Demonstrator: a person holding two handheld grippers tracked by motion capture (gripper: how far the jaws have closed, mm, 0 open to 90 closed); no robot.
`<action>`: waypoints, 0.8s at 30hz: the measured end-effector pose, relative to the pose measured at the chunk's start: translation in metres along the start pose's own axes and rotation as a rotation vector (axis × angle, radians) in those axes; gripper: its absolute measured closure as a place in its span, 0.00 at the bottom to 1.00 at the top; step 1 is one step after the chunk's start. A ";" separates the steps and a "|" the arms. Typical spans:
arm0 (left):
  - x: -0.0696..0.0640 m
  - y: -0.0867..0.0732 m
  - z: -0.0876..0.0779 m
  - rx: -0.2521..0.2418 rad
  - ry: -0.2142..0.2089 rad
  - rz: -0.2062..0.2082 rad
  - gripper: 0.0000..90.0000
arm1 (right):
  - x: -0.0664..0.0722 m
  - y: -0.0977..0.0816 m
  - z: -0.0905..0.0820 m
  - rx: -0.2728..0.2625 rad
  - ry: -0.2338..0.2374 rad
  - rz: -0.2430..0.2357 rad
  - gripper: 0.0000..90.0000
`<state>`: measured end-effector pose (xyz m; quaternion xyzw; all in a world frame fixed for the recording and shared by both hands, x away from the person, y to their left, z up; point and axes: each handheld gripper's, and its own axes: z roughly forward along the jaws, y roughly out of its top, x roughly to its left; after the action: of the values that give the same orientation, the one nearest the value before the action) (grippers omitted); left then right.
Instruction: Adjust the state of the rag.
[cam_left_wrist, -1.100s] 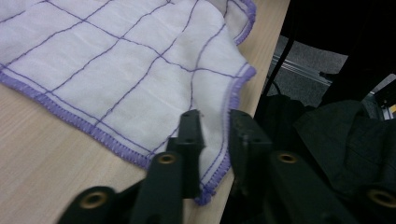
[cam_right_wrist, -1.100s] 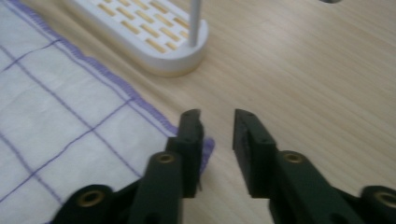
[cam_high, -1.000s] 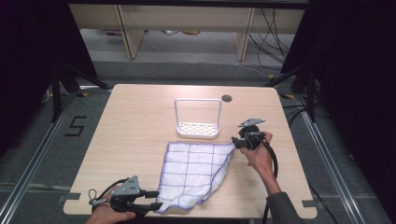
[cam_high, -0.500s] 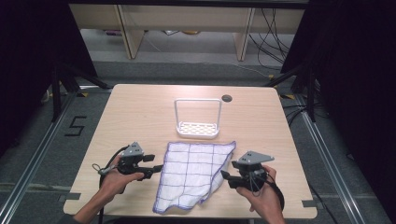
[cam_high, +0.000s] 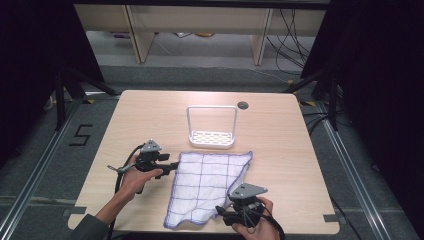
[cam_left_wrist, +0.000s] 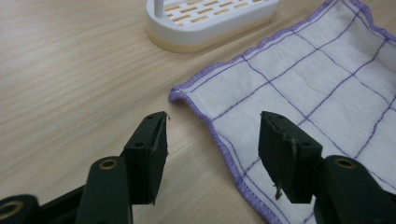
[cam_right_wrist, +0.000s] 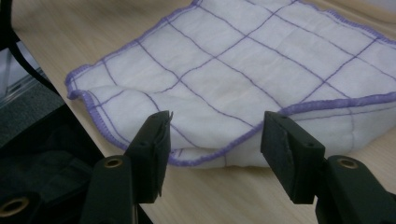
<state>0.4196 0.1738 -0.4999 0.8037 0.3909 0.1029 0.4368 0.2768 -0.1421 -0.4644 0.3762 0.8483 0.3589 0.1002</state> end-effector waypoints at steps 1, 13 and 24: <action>-0.001 0.000 0.002 -0.011 0.011 -0.006 0.46 | 0.001 -0.001 0.004 0.018 -0.009 0.004 0.48; 0.003 0.001 0.009 0.030 -0.001 0.007 0.46 | -0.018 -0.010 0.012 0.031 -0.003 -0.048 0.95; 0.004 0.002 0.013 0.040 -0.009 -0.009 0.46 | -0.052 -0.015 -0.030 0.013 -0.046 -0.021 0.98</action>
<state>0.4297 0.1679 -0.5066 0.8110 0.3942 0.0894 0.4229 0.2919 -0.2019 -0.4585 0.3762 0.8518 0.3437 0.1210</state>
